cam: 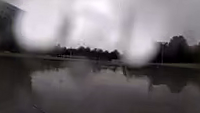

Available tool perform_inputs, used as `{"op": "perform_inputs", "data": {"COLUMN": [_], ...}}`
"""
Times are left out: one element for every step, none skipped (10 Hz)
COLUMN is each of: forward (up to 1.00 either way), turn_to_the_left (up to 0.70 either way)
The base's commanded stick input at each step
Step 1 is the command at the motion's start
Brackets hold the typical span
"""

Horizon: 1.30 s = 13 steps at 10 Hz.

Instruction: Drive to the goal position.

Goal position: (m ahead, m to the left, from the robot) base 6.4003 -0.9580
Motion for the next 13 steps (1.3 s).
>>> {"op": "perform_inputs", "data": {"forward": [0.7, 0.7, 0.7, 0.7, 0.7, 0.7, 0.7, 0.7, 0.7, 0.7, 0.7, 0.7, 0.7], "turn_to_the_left": [0.0, 0.0, 0.0, 0.0, 0.0, 0.0, -0.01, -0.04, -0.29, -0.31, -0.31, -0.28, -0.1]}}
